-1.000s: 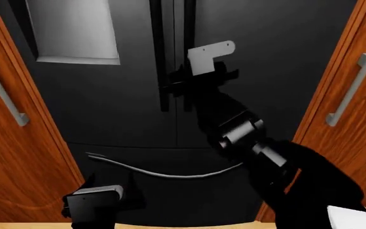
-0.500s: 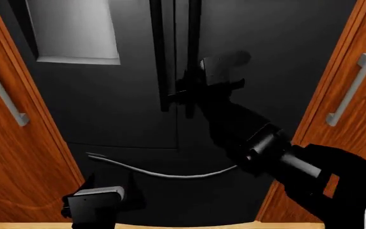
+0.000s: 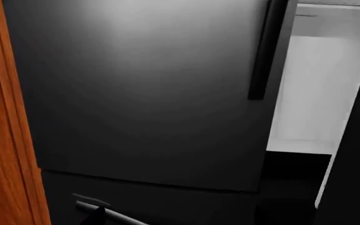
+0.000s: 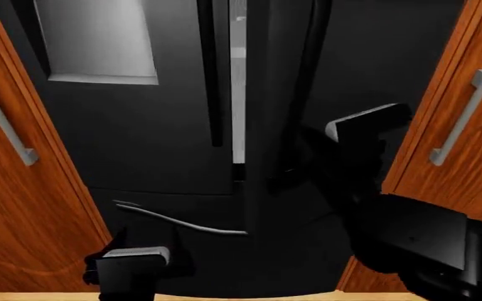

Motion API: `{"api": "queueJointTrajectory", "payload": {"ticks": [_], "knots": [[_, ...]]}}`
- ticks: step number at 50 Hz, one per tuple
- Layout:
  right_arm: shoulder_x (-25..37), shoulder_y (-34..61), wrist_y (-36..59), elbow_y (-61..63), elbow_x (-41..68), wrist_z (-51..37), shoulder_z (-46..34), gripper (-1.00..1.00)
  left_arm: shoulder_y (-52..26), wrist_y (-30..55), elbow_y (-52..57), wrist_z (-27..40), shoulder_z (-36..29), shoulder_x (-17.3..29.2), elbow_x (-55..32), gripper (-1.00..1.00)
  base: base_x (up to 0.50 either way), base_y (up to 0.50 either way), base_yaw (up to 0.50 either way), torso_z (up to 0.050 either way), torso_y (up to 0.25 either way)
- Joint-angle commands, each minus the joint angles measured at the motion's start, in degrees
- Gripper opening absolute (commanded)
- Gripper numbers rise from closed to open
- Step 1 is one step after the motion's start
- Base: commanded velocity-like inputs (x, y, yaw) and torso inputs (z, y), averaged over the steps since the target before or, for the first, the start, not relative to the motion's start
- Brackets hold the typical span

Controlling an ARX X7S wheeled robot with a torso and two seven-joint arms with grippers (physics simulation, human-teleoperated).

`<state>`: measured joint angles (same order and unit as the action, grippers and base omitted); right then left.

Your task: Open the fridge doors

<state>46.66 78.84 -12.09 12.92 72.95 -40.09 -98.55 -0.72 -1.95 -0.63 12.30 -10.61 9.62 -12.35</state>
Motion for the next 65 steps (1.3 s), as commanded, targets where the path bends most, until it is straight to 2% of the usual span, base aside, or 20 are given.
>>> {"api": "queueJointTrajectory", "payload": {"ticks": [1, 14, 32, 59, 65], "knots": [[15.0, 3.0, -0.5, 12.1, -4.6, -7.1, 3.7, -1.00, 0.0, 0.0, 0.1, 0.5, -0.7, 0.5, 0.5, 1.00, 0.00, 0.00, -0.01, 0.000, 0.000], [26.8, 1.5, -2.3, 17.6, -5.9, -1.9, 2.4, -1.00, 0.0, 0.1, -0.1, 1.2, -1.3, 0.8, 0.6, 1.00, 0.00, 0.00, -0.01, 0.001, 0.002], [36.7, 0.3, -2.1, 23.7, -7.3, 2.2, 1.3, -1.00, -0.5, -0.1, -0.7, 1.9, -2.4, 1.3, 1.5, 1.00, 0.00, 0.00, 0.00, 0.001, 0.001], [40.8, -2.1, -4.3, 24.7, -8.5, 4.4, -0.2, -1.00, -0.6, -0.1, -0.6, 2.8, -3.2, 1.9, 1.3, 1.00, 0.00, 0.00, 0.00, 0.000, 0.000], [39.0, -3.0, -5.6, 23.0, -8.3, 4.8, -0.8, -1.00, -0.6, -0.2, -0.7, 3.1, -3.4, 1.9, 1.4, 1.00, 0.00, 0.00, 0.00, 0.002, 0.000]]}}
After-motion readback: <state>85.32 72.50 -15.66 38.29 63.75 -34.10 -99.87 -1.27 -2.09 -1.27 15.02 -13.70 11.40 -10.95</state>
